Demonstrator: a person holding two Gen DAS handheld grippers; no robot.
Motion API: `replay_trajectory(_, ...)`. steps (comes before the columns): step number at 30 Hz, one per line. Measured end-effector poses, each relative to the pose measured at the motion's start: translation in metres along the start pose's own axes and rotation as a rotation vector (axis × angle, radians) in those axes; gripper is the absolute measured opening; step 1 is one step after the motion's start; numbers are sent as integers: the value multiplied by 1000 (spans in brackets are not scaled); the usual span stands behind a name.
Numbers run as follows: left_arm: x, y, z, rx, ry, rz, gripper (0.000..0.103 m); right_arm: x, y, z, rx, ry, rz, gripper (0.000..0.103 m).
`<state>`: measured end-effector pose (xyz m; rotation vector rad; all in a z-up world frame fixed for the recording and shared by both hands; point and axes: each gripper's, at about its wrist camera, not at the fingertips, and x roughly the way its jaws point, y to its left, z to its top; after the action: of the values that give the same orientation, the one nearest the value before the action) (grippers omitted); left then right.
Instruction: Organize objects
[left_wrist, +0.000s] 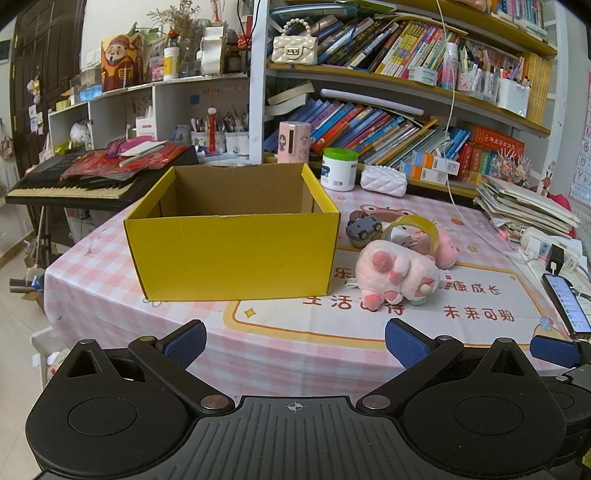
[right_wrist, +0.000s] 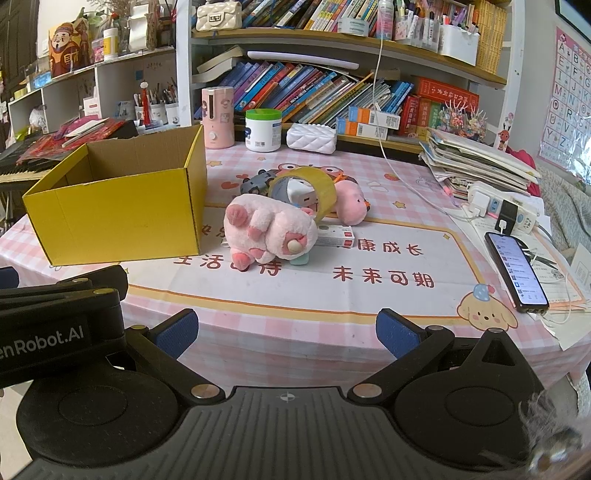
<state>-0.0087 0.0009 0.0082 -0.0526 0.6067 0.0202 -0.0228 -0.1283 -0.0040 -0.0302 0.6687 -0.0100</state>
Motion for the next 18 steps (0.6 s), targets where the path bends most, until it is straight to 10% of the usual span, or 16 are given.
replay_trajectory(18, 0, -1, 2, -1, -1, 0, 103, 0, 1, 0, -1, -1, 0, 103)
